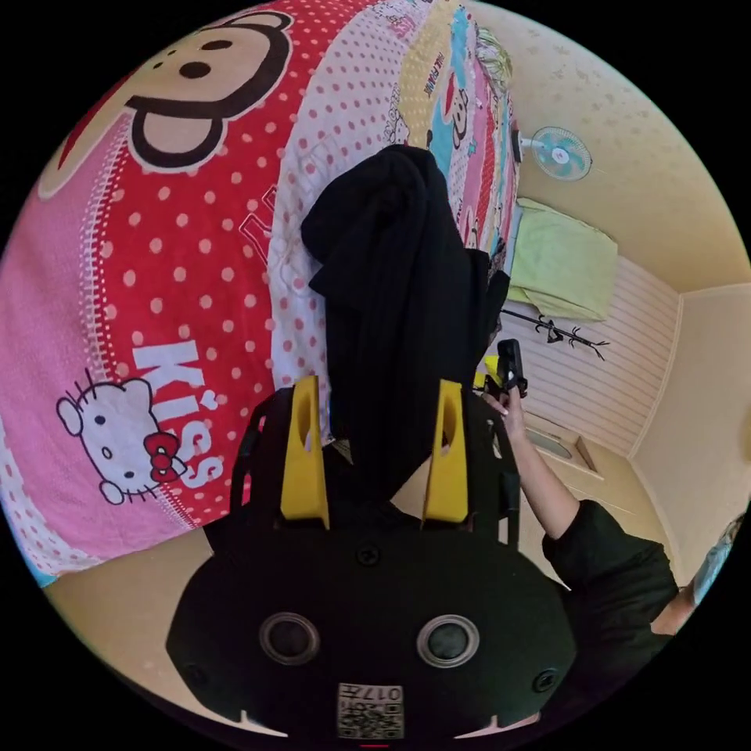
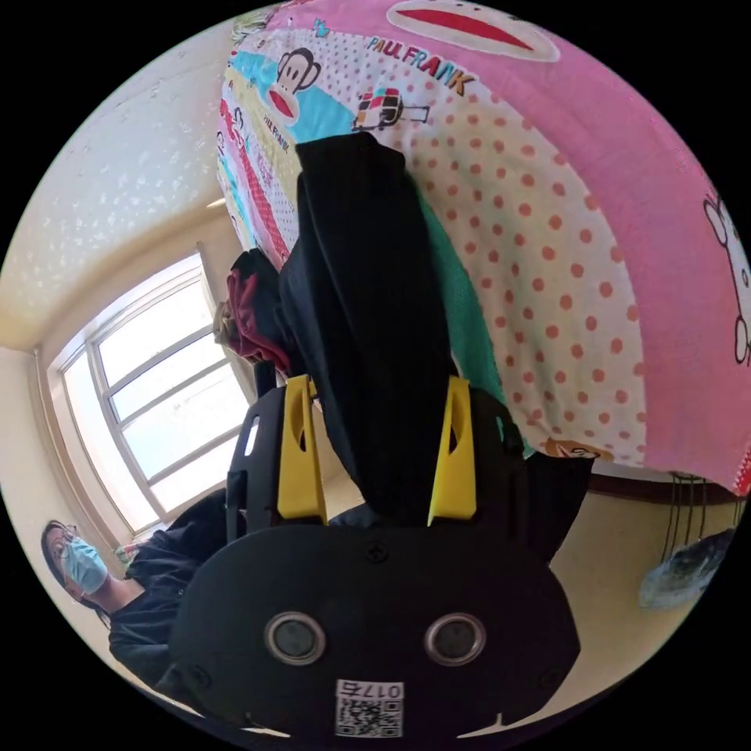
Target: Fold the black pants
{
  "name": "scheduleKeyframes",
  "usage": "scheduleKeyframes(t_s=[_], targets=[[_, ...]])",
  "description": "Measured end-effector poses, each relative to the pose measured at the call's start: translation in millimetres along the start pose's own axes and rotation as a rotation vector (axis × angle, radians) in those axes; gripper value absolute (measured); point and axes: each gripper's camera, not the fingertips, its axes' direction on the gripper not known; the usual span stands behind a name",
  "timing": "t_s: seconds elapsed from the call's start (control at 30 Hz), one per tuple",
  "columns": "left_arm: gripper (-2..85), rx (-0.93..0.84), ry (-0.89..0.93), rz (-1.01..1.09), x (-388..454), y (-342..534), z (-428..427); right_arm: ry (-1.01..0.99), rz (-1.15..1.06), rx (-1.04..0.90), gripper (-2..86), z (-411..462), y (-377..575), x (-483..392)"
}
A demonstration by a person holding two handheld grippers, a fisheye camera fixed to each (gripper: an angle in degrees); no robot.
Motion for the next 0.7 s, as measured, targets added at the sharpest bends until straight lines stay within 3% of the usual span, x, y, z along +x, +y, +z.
scheduleKeyframes(t_s=[0.07, 0.2, 0.3, 0.43, 0.7], targets=[[19.0, 0.016, 0.039, -0.011, -18, -2, 13, 0.053, 0.001, -0.034, 22.8, 30, 4, 15], [15.5, 0.093, 0.246, -0.090, -53, 11, 30, 0.055, 0.031, 0.145, 19.6, 24, 34, 13], [12.3, 0.140, 0.321, -0.179, -71, 32, 31, -0.045, 0.068, 0.148, 14.0, 12, 60, 13], [10.9, 0.055, 0.479, -0.231, -72, 54, 19, -0.289, 0.103, -0.021, 12.3, 5, 96, 9], [10.7, -0.088, 0.296, 0.038, 61, 75, -15, -0.513, -0.062, -0.030, 9.4, -65, 187, -42]])
